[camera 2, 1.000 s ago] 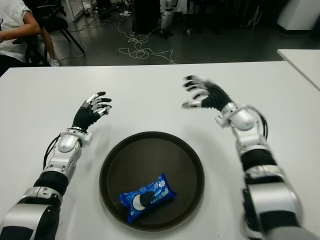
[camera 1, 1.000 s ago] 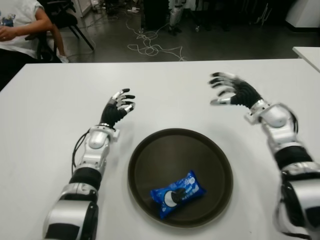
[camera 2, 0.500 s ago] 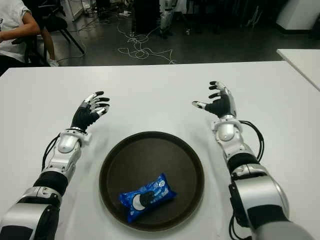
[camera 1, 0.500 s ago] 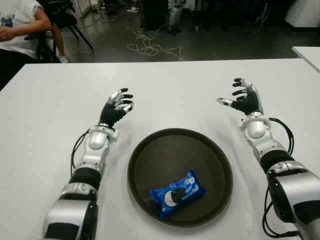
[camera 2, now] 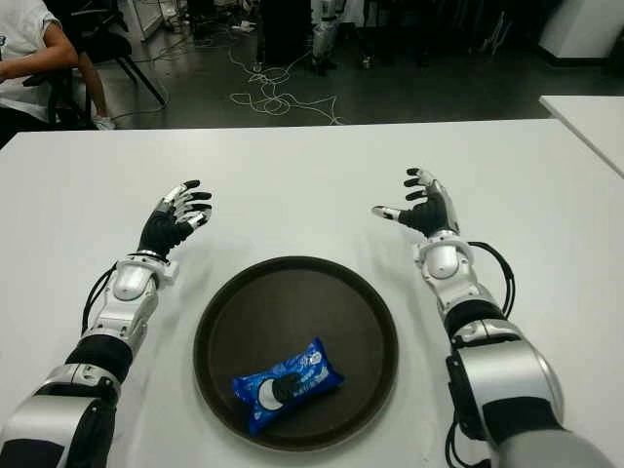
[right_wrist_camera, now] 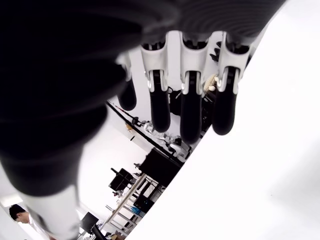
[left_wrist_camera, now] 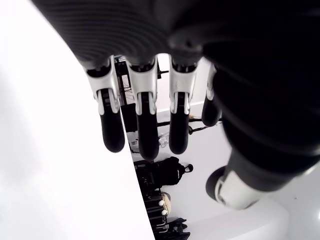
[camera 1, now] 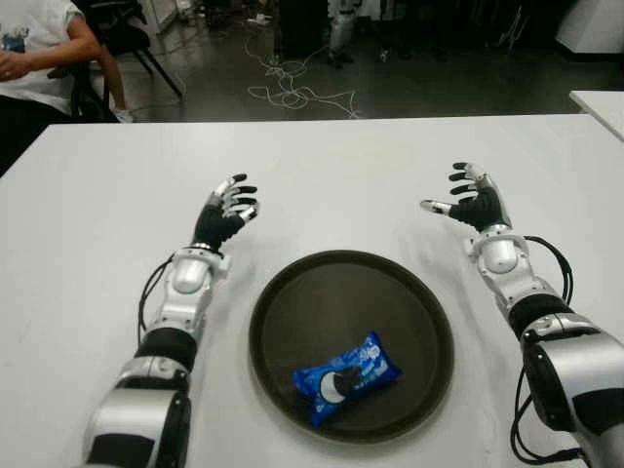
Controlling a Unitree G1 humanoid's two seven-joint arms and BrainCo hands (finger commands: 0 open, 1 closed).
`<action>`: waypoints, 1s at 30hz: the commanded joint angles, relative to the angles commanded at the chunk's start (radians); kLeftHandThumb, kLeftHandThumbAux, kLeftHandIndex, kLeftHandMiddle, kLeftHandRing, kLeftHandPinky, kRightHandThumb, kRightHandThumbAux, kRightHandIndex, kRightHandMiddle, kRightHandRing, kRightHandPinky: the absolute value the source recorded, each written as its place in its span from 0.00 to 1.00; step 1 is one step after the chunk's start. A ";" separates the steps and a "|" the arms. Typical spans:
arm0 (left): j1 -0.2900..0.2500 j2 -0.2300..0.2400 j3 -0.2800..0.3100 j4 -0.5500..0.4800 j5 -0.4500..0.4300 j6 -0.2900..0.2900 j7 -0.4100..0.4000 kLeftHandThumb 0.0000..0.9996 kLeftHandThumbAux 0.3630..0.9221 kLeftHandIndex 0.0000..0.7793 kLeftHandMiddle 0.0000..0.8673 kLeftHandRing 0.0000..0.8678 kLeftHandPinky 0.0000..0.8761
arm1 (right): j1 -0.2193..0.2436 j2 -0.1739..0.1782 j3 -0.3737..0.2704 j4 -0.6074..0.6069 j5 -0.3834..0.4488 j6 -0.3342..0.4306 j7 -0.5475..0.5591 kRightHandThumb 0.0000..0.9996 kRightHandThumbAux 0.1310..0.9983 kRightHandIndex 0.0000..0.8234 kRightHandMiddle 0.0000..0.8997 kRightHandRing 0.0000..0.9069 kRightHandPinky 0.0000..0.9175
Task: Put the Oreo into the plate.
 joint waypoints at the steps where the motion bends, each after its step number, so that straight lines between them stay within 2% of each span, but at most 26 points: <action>1: 0.000 0.001 -0.001 0.002 0.002 -0.001 0.001 0.31 0.74 0.20 0.29 0.28 0.29 | 0.001 0.000 0.000 -0.001 -0.001 -0.001 0.001 0.00 0.73 0.26 0.30 0.34 0.38; 15: -0.011 0.009 -0.007 0.039 0.020 -0.038 0.009 0.28 0.70 0.20 0.28 0.28 0.30 | 0.002 -0.001 0.008 -0.003 -0.018 -0.008 0.004 0.00 0.73 0.25 0.29 0.32 0.35; 21: -0.015 0.009 0.000 0.057 0.014 -0.054 0.005 0.32 0.72 0.20 0.27 0.27 0.27 | 0.003 0.001 0.009 -0.002 -0.026 -0.012 0.004 0.00 0.72 0.25 0.29 0.32 0.35; 30: -0.019 0.010 0.006 0.073 0.004 -0.055 -0.004 0.31 0.74 0.17 0.26 0.25 0.25 | 0.005 0.008 0.001 0.000 -0.024 -0.017 0.010 0.00 0.72 0.25 0.29 0.32 0.35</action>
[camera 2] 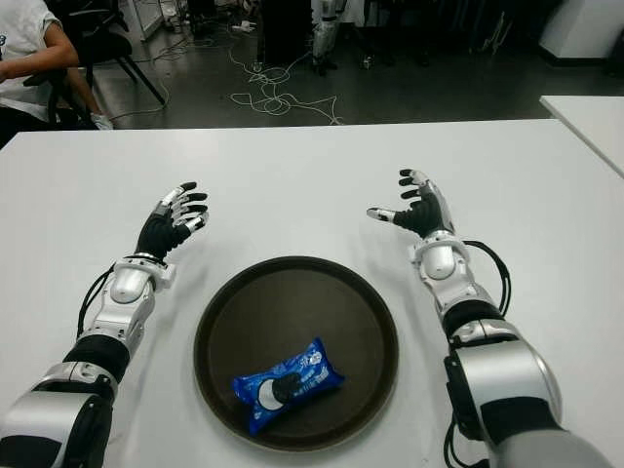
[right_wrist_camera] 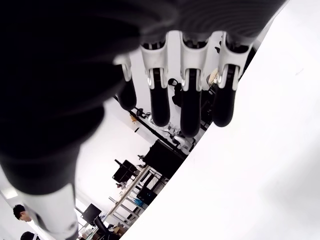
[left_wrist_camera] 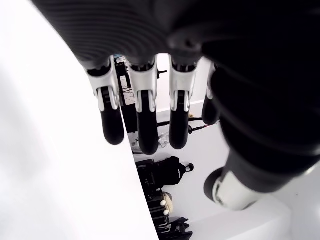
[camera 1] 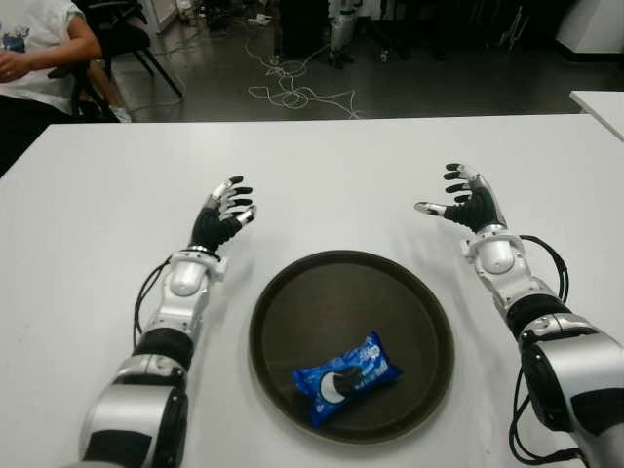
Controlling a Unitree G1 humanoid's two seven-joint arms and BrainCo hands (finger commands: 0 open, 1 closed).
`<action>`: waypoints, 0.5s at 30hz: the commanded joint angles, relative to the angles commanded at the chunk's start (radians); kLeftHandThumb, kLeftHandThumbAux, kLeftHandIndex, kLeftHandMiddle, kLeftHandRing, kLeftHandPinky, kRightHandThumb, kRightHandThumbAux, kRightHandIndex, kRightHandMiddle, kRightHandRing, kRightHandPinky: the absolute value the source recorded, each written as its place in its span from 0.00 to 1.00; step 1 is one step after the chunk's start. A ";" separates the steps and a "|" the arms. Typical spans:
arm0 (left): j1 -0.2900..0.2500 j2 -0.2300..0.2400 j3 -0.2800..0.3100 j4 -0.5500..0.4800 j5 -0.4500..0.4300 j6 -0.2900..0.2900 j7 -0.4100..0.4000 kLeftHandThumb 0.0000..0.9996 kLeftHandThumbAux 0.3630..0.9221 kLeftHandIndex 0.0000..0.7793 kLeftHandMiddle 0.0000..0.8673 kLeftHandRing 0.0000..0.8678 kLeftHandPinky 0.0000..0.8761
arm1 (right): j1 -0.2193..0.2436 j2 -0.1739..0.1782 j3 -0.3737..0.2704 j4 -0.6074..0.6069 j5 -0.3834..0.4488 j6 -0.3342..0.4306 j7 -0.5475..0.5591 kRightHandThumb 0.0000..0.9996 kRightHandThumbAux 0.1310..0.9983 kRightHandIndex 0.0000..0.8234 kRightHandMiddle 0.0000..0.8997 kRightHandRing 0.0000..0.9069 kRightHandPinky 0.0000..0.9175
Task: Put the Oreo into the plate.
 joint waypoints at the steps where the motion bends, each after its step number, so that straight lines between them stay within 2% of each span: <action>1: -0.001 0.001 0.001 0.001 -0.001 0.001 -0.001 0.31 0.74 0.17 0.25 0.25 0.25 | 0.000 0.000 0.000 0.000 0.000 0.000 0.000 0.00 0.72 0.25 0.29 0.32 0.35; 15: -0.015 0.005 0.004 0.023 -0.011 0.008 -0.001 0.28 0.75 0.17 0.26 0.23 0.19 | -0.003 0.007 -0.008 0.004 -0.002 0.004 0.005 0.00 0.71 0.26 0.30 0.32 0.35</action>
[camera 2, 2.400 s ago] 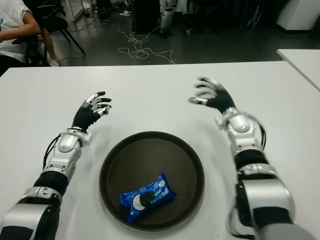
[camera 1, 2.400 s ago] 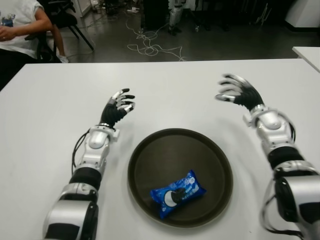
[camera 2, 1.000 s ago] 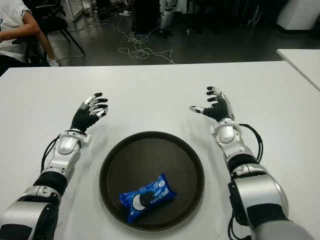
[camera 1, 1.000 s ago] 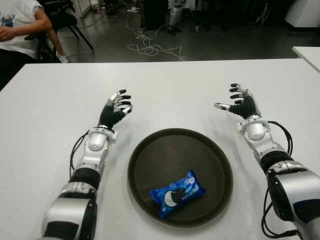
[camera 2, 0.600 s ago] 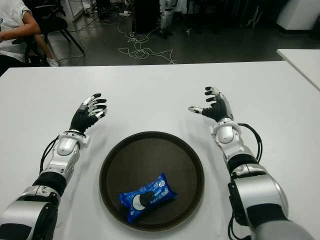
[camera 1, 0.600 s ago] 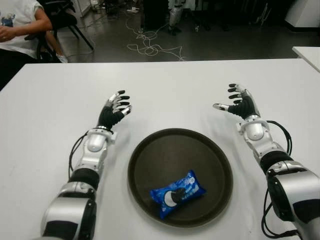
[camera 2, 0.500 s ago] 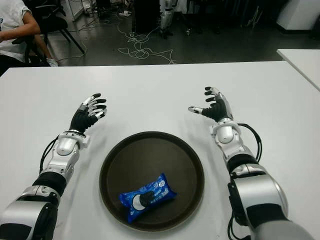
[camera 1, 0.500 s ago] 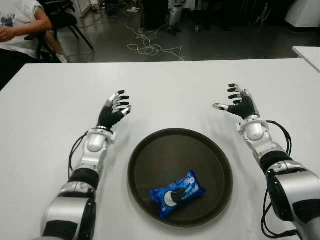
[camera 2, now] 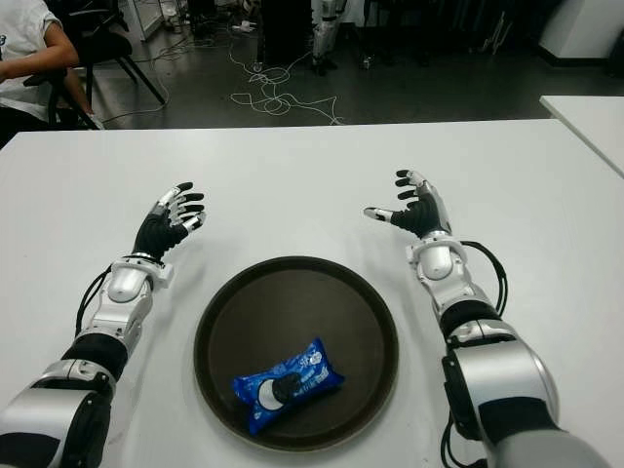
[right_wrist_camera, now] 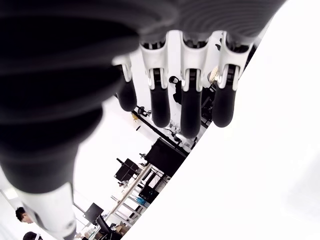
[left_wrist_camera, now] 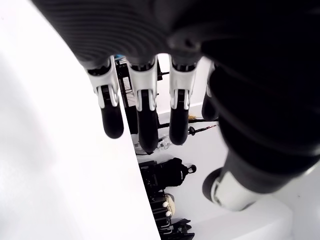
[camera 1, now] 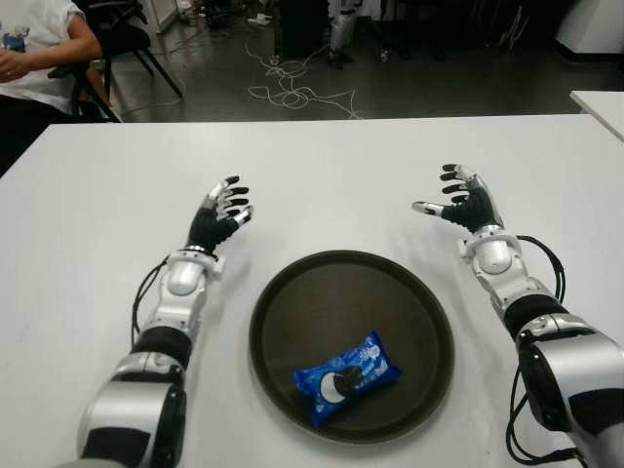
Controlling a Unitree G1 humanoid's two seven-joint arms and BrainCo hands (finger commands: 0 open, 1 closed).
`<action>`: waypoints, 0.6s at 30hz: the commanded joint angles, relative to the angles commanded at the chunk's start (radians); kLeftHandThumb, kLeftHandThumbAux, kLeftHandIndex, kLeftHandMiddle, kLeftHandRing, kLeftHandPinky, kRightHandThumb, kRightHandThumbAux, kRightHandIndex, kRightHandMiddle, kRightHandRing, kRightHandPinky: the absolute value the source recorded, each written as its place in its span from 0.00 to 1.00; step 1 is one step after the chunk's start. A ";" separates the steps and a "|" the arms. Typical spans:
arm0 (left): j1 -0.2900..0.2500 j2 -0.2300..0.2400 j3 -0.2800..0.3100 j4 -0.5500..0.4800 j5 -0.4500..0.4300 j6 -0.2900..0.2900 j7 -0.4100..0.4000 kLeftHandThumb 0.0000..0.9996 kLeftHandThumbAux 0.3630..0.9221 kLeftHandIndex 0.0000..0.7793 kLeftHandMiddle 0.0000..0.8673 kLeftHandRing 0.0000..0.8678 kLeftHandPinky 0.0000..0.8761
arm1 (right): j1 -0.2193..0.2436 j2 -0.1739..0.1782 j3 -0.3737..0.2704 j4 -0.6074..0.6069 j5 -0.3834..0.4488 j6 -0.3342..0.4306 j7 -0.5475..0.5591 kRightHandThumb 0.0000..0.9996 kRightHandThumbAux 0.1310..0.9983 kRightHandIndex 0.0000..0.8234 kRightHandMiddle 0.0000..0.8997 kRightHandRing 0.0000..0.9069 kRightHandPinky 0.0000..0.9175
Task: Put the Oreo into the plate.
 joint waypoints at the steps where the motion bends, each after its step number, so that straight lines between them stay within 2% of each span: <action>1: -0.001 0.000 0.000 0.001 -0.001 -0.001 -0.001 0.29 0.74 0.17 0.26 0.23 0.18 | 0.000 0.000 0.000 0.000 -0.001 0.000 0.000 0.00 0.71 0.26 0.30 0.32 0.35; 11: -0.004 0.004 -0.003 0.001 0.001 -0.005 -0.005 0.31 0.73 0.20 0.27 0.23 0.13 | -0.002 -0.001 -0.004 0.003 -0.001 0.002 0.006 0.00 0.70 0.25 0.29 0.32 0.34; 18: -0.008 0.005 0.006 0.019 -0.011 -0.004 -0.017 0.25 0.68 0.16 0.23 0.21 0.16 | -0.004 0.000 0.004 0.004 -0.013 0.007 -0.011 0.00 0.72 0.25 0.28 0.32 0.34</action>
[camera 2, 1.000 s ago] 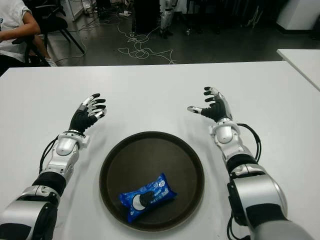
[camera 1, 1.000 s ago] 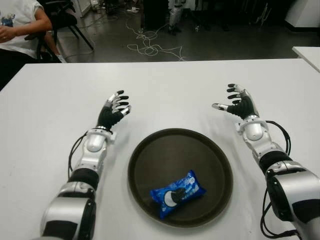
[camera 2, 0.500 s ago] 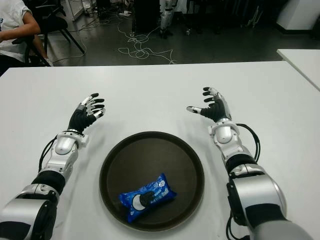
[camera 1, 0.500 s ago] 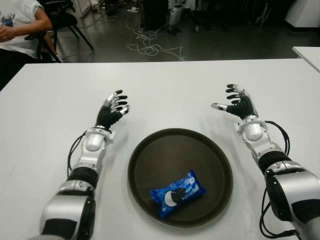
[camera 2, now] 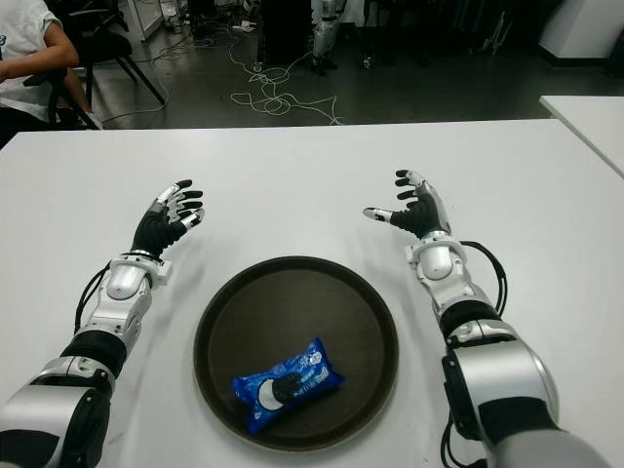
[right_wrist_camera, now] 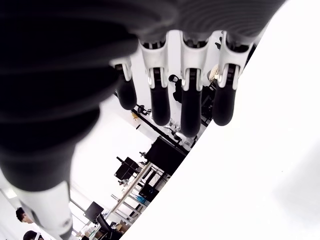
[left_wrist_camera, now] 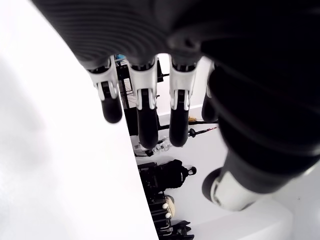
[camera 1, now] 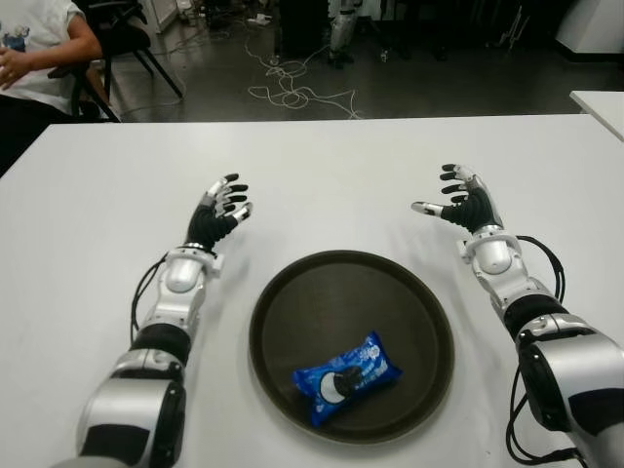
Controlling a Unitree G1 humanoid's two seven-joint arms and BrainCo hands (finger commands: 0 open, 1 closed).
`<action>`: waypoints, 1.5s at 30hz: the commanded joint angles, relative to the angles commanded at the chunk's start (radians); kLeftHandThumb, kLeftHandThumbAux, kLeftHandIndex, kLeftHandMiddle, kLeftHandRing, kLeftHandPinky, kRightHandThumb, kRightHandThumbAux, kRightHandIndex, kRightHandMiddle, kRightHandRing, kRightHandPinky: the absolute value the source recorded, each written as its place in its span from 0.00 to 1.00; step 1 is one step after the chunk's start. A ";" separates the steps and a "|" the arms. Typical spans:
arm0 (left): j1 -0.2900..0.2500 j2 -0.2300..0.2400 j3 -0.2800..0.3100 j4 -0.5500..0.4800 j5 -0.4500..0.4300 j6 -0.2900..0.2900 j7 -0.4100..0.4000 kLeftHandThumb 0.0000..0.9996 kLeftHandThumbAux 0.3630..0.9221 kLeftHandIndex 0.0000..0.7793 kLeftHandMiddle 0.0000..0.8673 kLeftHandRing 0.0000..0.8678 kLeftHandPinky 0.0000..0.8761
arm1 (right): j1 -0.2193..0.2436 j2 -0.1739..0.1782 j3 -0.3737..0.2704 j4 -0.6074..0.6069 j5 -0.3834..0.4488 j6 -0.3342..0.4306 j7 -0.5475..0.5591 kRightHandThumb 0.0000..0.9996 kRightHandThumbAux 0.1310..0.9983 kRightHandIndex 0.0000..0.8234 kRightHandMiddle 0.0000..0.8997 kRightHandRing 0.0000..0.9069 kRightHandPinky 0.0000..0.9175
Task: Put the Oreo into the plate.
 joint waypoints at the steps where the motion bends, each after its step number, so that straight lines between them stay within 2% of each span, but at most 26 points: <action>1: 0.000 0.000 0.001 0.003 -0.002 -0.001 -0.002 0.24 0.67 0.15 0.22 0.20 0.16 | 0.000 0.000 0.000 0.000 0.000 0.001 -0.001 0.00 0.72 0.25 0.28 0.32 0.34; 6: -0.010 -0.002 0.021 0.028 -0.029 0.014 -0.034 0.22 0.55 0.09 0.13 0.12 0.11 | 0.000 0.002 -0.003 0.000 0.001 0.003 -0.010 0.00 0.73 0.25 0.29 0.32 0.34; 10: -0.014 -0.005 0.038 0.034 -0.049 0.024 -0.062 0.20 0.44 0.02 0.04 0.05 0.08 | 0.000 0.005 -0.010 -0.001 0.010 0.001 -0.013 0.00 0.73 0.25 0.28 0.30 0.30; 19: -0.023 -0.001 0.044 0.053 -0.052 0.012 -0.083 0.16 0.27 0.00 0.01 0.00 0.03 | -0.006 0.012 -0.021 -0.002 0.015 0.020 -0.036 0.00 0.73 0.21 0.23 0.25 0.23; 29: -0.026 0.005 0.035 0.064 -0.034 -0.013 -0.078 0.13 0.25 0.00 0.02 0.00 0.01 | -0.007 0.012 -0.009 -0.004 0.001 0.037 -0.061 0.00 0.71 0.19 0.18 0.19 0.20; 36: -0.029 0.003 0.044 0.069 -0.046 -0.009 -0.091 0.11 0.33 0.00 0.03 0.01 0.02 | -0.007 0.013 -0.010 -0.005 0.005 0.042 -0.062 0.00 0.69 0.19 0.19 0.21 0.22; 38: -0.030 0.001 0.049 0.069 -0.052 -0.011 -0.095 0.11 0.35 0.00 0.03 0.01 0.03 | -0.010 0.022 -0.058 -0.001 0.062 0.053 -0.010 0.00 0.68 0.19 0.20 0.22 0.24; 42: -0.031 -0.002 0.056 0.066 -0.057 -0.011 -0.096 0.11 0.41 0.00 0.05 0.03 0.04 | -0.023 0.052 -0.220 -0.003 0.256 0.098 0.197 0.00 0.65 0.19 0.24 0.26 0.30; 45: -0.031 -0.002 0.059 0.066 -0.057 -0.010 -0.095 0.12 0.44 0.00 0.05 0.04 0.05 | -0.031 0.056 -0.272 -0.008 0.320 0.122 0.267 0.00 0.65 0.19 0.25 0.27 0.32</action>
